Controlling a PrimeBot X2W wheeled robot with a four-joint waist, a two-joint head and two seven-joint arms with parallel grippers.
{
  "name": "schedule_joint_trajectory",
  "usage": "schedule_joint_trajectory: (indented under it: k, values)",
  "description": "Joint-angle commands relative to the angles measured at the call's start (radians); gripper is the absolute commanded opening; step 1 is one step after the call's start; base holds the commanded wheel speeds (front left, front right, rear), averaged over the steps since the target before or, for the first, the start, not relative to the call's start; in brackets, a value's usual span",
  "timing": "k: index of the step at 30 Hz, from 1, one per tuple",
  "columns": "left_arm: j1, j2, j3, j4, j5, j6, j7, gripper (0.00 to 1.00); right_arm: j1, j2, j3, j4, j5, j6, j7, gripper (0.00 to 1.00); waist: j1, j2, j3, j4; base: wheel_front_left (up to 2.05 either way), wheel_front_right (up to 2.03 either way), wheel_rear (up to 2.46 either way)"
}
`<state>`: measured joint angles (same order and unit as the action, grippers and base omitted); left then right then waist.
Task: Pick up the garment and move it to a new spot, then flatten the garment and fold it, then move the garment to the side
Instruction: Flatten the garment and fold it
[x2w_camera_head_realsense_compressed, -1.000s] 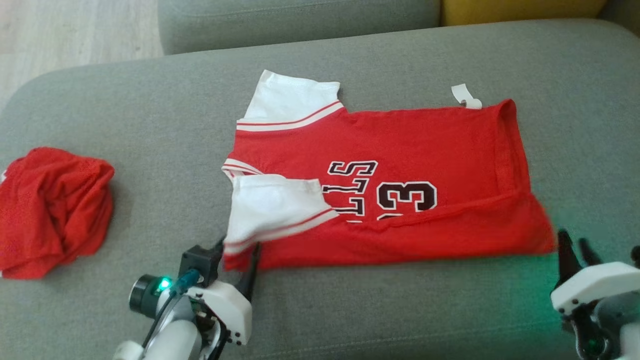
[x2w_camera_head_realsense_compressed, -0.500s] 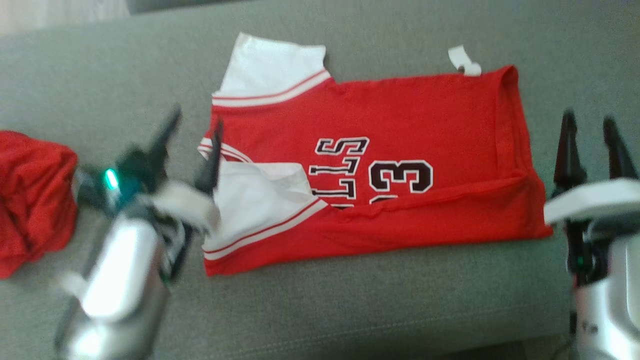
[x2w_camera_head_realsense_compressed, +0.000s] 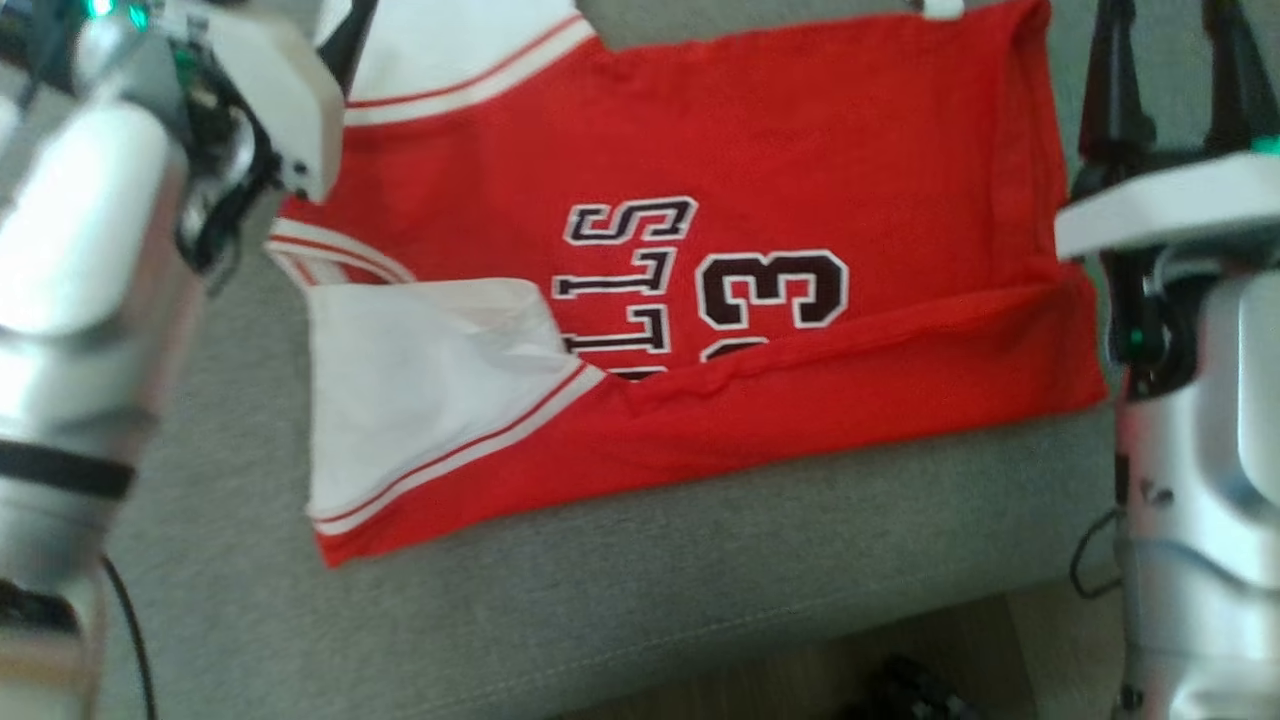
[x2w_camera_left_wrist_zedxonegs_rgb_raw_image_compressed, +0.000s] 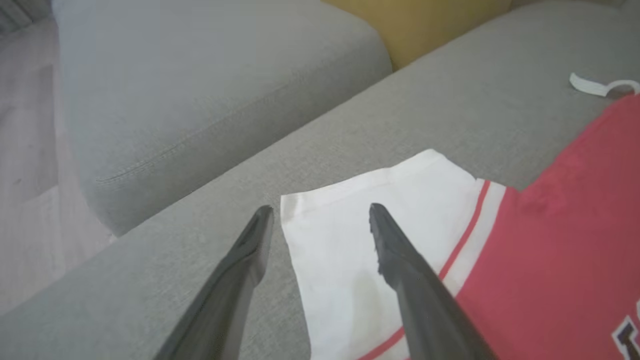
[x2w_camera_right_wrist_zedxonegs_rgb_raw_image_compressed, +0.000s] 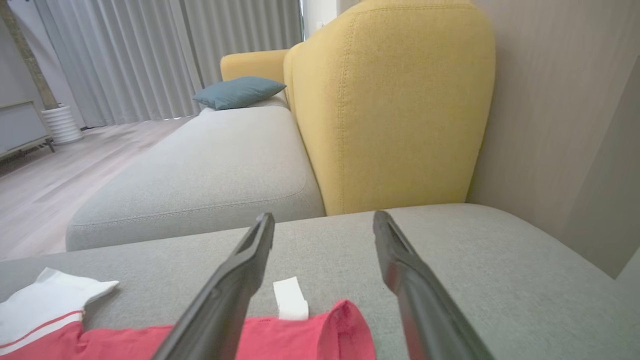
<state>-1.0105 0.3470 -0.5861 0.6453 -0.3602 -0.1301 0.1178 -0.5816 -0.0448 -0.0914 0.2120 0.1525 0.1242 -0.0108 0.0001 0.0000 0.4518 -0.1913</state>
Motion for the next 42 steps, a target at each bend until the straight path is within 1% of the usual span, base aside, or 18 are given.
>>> schedule_joint_trajectory:
  k: [1,3,4,6,9,14,17,22,25,28,30,32,34,37,42]
  values:
    - [-0.077,0.065,-0.008,-0.019,-0.032,0.0,0.024,1.0,-0.038,-0.006,0.028,-0.029,0.002,0.007,-0.011,1.0,-0.0001,0.0,0.054,-0.05,0.0,0.0,0.0]
    - [-0.134,0.101,-0.06,0.004,-0.101,0.0,0.066,1.0,-0.063,-0.005,0.049,-0.025,0.012,0.007,-0.017,1.0,-0.0001,0.0,0.075,-0.071,0.0,0.0,0.0]
    - [-0.161,0.119,-0.089,0.014,-0.118,0.0,0.083,1.0,-0.073,-0.005,0.058,-0.024,0.017,0.007,-0.021,1.0,-0.0001,0.0,0.085,-0.079,0.0,0.0,0.0]
    - [-0.207,0.153,-0.134,0.04,-0.141,0.0,0.102,1.0,-0.088,-0.005,0.075,-0.02,0.028,0.007,-0.03,1.0,-0.0001,0.0,0.101,-0.097,0.0,0.0,0.0]
    - [-0.256,0.183,-0.18,0.093,-0.163,0.0,0.112,1.0,-0.101,-0.005,0.096,-0.01,0.042,0.007,-0.045,1.0,-0.0001,0.0,0.115,-0.119,0.0,0.0,0.0]
    - [-0.3,0.192,-0.24,0.157,-0.202,0.0,0.107,1.0,-0.104,-0.005,0.108,0.006,0.054,0.007,-0.062,1.0,-0.0001,0.0,0.127,-0.143,0.0,0.0,0.0]
    - [-0.316,0.197,-0.284,0.183,-0.225,0.0,0.123,1.0,-0.105,-0.005,0.109,0.014,0.057,0.007,-0.069,1.0,-0.0001,0.0,0.131,-0.152,0.0,0.0,0.0]
    - [-0.346,0.216,-0.341,0.226,-0.237,0.0,0.133,1.0,-0.109,-0.005,0.12,0.02,0.066,0.007,-0.078,1.0,-0.0001,0.0,0.142,-0.169,0.0,0.0,0.0]
    - [-0.354,0.214,-0.371,0.246,-0.258,0.0,0.152,1.0,-0.109,-0.005,0.121,0.019,0.069,0.007,-0.082,1.0,-0.0001,0.0,0.146,-0.176,0.0,0.0,0.0]
    - [-0.351,0.208,-0.401,0.251,-0.306,-0.001,0.201,1.0,-0.11,-0.005,0.116,0.019,0.068,0.007,-0.084,1.0,-0.0001,0.0,0.149,-0.178,0.0,0.0,0.0]
    - [-0.35,0.206,-0.42,0.237,-0.346,-0.001,0.226,0.0,-0.109,-0.005,0.111,0.019,0.065,0.007,-0.084,1.0,-0.0001,0.0,0.148,-0.175,0.0,0.0,0.0]
    - [-0.351,0.206,-0.437,0.217,-0.375,-0.001,0.224,0.0,-0.108,-0.005,0.101,0.022,0.058,0.007,-0.084,1.0,-0.0001,0.0,0.143,-0.166,0.0,0.0,0.0]
    - [-0.354,0.203,-0.446,0.204,-0.394,-0.001,0.194,0.0,-0.109,-0.005,0.091,0.027,0.05,0.007,-0.081,1.0,-0.0001,0.0,0.135,-0.151,0.0,0.0,0.0]
    - [-0.363,0.191,-0.445,0.199,-0.398,-0.001,0.104,0.0,-0.116,-0.005,0.082,0.039,0.036,0.007,-0.069,1.0,-0.0001,0.0,0.117,-0.123,0.0,0.0,0.0]
    - [-0.354,0.147,-0.436,0.2,-0.386,0.003,-0.061,0.0,-0.134,-0.014,0.087,0.079,-0.008,0.007,-0.033,1.0,-0.0001,0.0,0.07,-0.059,0.0,0.0,0.0]
